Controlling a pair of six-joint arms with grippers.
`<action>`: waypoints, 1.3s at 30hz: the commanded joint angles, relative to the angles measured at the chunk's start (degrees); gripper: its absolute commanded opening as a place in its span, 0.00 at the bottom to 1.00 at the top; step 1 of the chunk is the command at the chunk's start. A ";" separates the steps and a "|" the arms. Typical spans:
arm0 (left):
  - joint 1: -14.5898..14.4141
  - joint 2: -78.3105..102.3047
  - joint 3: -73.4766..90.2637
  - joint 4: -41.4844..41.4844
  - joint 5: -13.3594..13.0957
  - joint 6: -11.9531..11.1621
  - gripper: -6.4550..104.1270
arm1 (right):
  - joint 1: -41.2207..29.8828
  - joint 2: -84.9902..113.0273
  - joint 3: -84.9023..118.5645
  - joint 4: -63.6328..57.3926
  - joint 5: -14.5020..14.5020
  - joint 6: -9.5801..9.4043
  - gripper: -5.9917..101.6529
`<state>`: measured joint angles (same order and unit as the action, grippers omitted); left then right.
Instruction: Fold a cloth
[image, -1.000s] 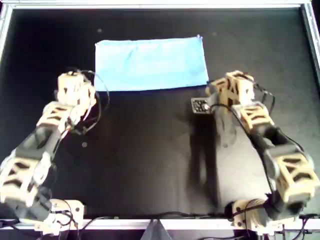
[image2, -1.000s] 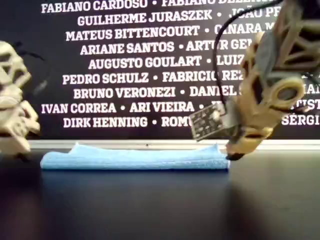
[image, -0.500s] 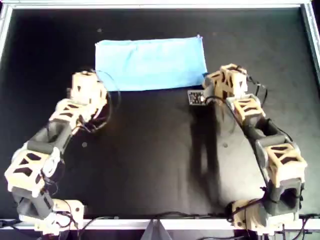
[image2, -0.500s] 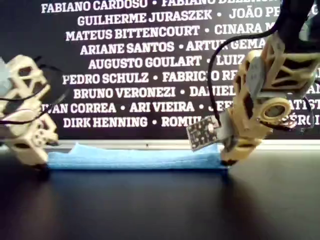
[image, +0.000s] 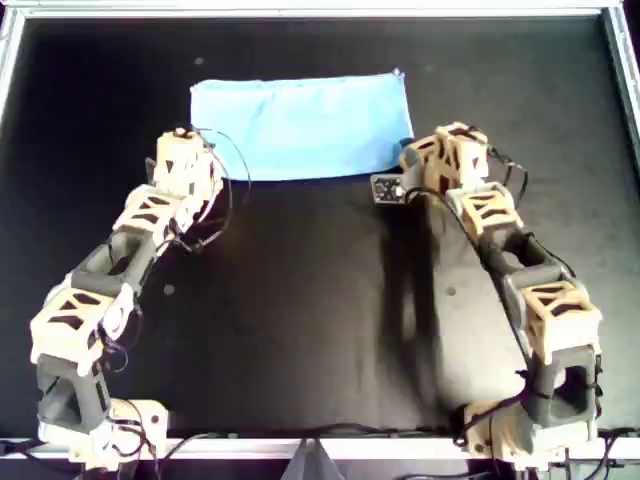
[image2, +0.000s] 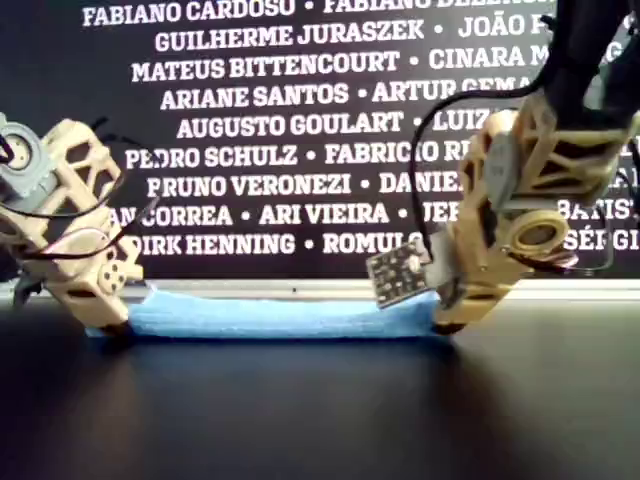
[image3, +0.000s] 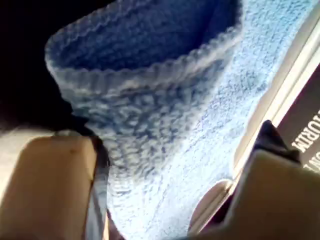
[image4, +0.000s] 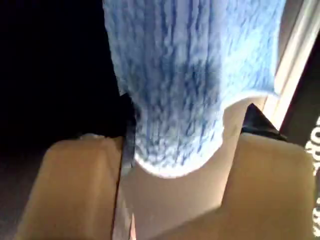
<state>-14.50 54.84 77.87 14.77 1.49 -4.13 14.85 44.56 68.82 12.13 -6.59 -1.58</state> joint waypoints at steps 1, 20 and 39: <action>-0.70 0.18 -1.58 -0.79 -0.26 0.26 0.96 | 0.35 2.55 -3.16 -1.67 -0.62 -0.26 0.86; -0.09 1.23 -2.55 -0.70 0.79 -0.44 0.23 | -0.35 3.08 -4.31 -1.76 -0.62 0.44 0.03; -0.09 15.56 7.91 0.62 0.70 0.35 0.08 | -0.26 24.96 21.62 -1.67 -0.62 0.53 0.04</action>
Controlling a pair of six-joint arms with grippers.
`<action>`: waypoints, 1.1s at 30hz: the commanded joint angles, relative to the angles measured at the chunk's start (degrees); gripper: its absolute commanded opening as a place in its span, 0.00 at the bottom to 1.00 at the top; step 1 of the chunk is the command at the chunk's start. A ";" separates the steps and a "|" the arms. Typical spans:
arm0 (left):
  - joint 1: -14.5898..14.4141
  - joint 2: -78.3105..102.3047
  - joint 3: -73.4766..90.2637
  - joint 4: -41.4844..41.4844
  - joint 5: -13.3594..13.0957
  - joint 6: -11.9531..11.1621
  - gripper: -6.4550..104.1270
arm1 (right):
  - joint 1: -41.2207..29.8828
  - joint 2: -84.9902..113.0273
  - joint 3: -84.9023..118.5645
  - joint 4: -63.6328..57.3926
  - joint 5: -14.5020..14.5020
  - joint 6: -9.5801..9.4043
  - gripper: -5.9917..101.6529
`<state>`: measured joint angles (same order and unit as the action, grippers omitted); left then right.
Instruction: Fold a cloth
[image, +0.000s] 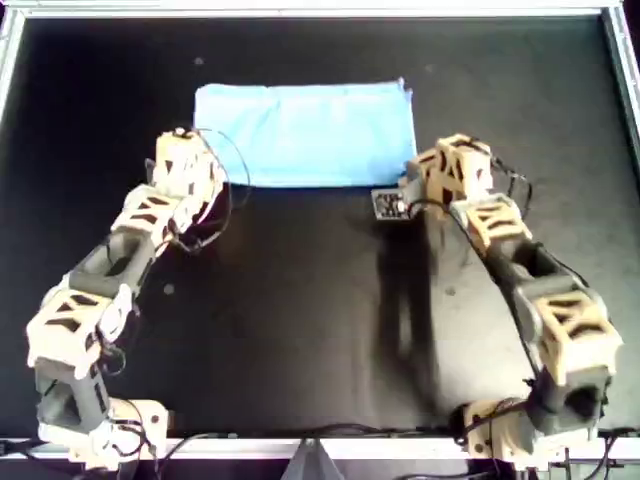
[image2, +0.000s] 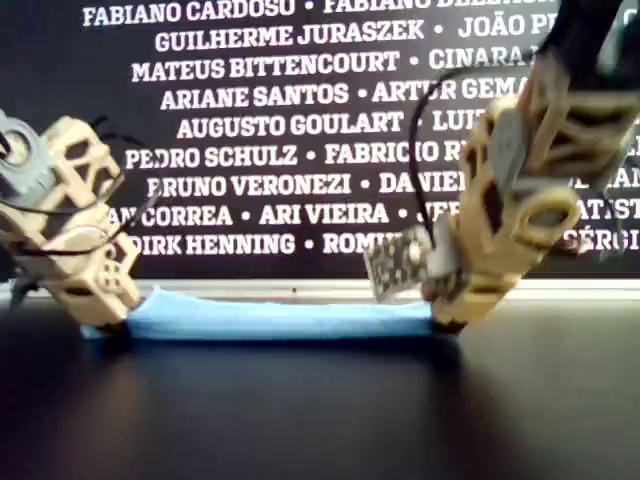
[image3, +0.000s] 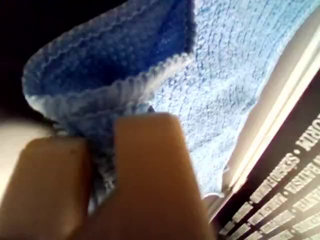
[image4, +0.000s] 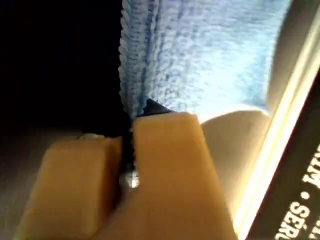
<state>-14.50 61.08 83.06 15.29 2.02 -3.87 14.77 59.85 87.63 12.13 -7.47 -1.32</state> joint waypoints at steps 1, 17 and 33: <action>-0.18 11.34 4.92 0.09 0.18 0.09 0.08 | -0.18 11.16 4.39 -1.67 0.26 0.26 0.04; -0.88 34.37 33.05 0.09 0.26 0.09 0.08 | 0.35 30.50 26.10 -1.67 0.26 0.26 0.04; -0.97 39.29 46.58 0.09 0.44 0.09 0.08 | 0.53 38.94 40.52 -1.67 0.18 0.26 0.04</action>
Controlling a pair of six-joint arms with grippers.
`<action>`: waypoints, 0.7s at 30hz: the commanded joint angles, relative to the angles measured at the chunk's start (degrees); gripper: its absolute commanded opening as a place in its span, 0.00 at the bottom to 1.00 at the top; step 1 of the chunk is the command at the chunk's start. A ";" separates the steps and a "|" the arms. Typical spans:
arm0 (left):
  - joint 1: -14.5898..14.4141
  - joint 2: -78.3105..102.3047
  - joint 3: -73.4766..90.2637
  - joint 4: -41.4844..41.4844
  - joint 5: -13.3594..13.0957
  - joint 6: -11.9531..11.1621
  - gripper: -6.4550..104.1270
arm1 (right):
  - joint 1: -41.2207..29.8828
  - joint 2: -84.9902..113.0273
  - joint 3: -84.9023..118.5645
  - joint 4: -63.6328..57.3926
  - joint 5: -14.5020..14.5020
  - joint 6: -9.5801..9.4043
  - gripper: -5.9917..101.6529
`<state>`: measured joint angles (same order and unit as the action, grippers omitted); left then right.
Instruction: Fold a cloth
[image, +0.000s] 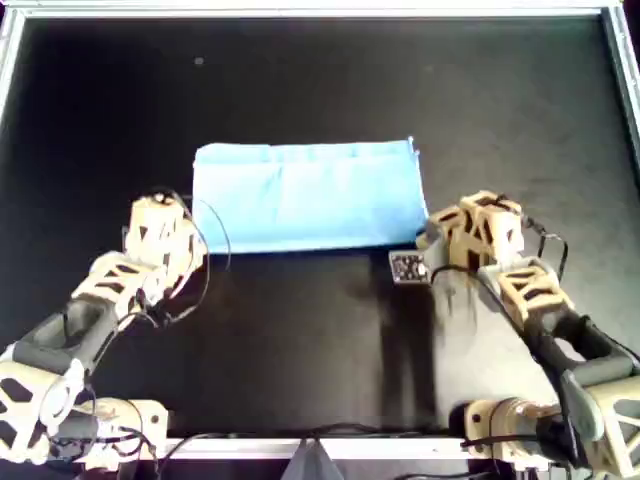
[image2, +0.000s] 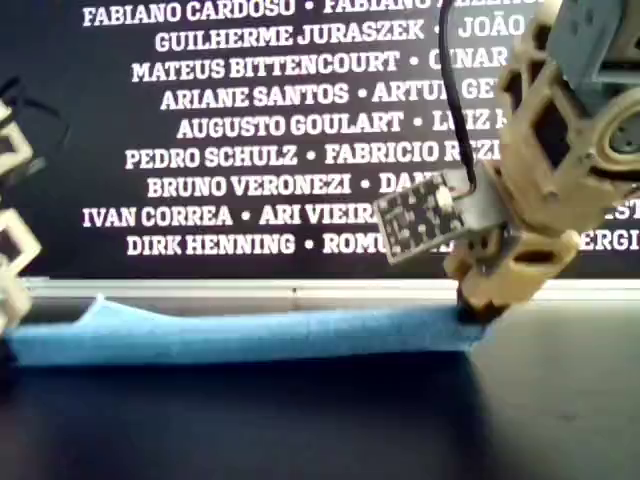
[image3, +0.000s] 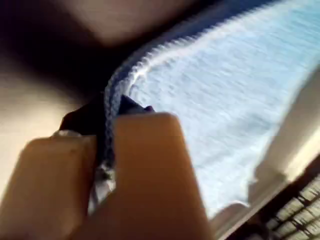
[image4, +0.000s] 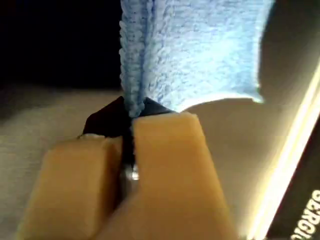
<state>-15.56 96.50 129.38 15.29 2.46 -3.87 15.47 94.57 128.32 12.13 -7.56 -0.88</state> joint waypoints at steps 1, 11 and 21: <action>0.09 3.87 0.88 0.09 0.00 0.09 0.08 | -0.18 4.22 0.26 -1.67 0.26 -0.18 0.04; 0.09 3.87 3.34 0.09 0.00 0.09 0.10 | -0.26 4.22 2.29 -1.67 0.35 -0.26 0.05; -4.31 19.25 12.04 0.09 -0.09 0.09 0.47 | -0.97 6.15 4.13 -1.67 0.79 -0.18 0.34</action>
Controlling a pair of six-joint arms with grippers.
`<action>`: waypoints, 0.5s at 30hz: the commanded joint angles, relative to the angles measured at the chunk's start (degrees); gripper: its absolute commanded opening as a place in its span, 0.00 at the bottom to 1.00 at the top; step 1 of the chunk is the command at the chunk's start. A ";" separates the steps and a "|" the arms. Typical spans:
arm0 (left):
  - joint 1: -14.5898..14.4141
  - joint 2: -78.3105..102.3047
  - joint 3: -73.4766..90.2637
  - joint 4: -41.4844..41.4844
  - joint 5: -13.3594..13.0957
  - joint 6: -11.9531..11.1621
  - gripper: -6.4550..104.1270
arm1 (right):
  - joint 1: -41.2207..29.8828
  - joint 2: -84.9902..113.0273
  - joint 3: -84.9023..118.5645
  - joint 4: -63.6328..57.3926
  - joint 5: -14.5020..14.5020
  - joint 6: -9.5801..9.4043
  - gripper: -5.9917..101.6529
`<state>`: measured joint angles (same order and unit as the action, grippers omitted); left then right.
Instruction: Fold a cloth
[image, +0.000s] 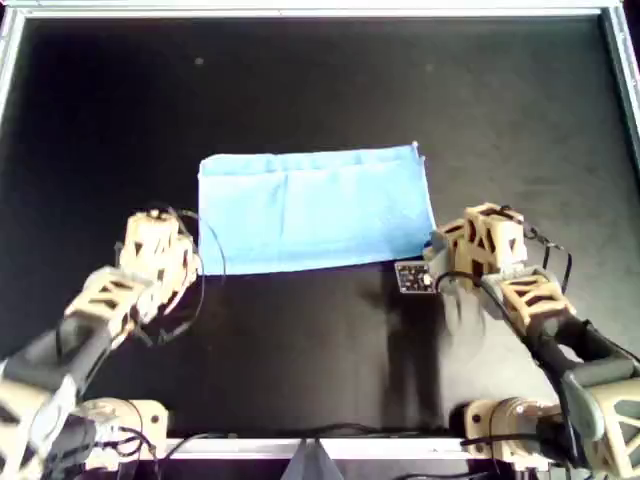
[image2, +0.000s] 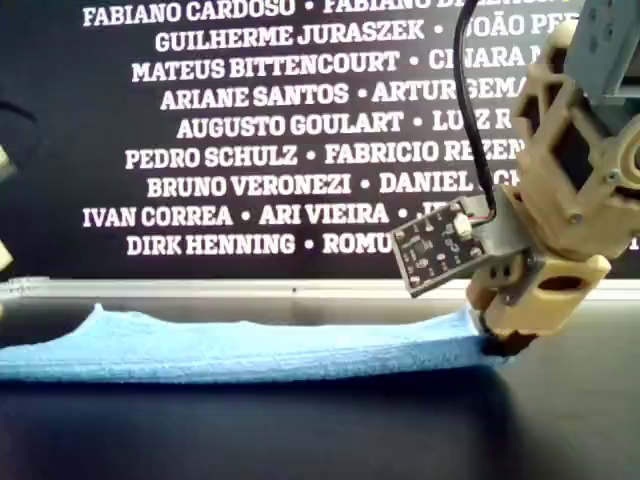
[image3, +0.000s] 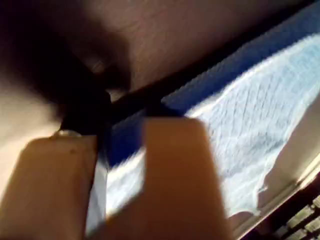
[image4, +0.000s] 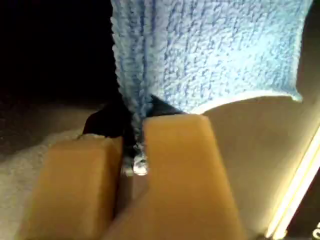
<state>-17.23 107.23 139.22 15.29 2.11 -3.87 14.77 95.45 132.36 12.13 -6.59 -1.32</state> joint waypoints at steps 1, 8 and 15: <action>-3.08 11.69 4.48 0.09 0.26 0.09 0.50 | -0.35 6.59 1.14 -1.67 0.18 0.26 0.39; -2.55 38.23 18.11 0.09 -0.79 0.09 0.51 | -0.62 26.28 13.10 -1.67 0.26 -0.44 0.52; -2.20 68.64 29.97 0.09 -0.97 0.09 0.51 | -0.79 51.68 30.32 -1.67 0.35 -0.70 0.52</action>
<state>-18.90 162.51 167.61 15.29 1.32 -3.87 13.89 136.05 159.17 12.13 -6.42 -1.76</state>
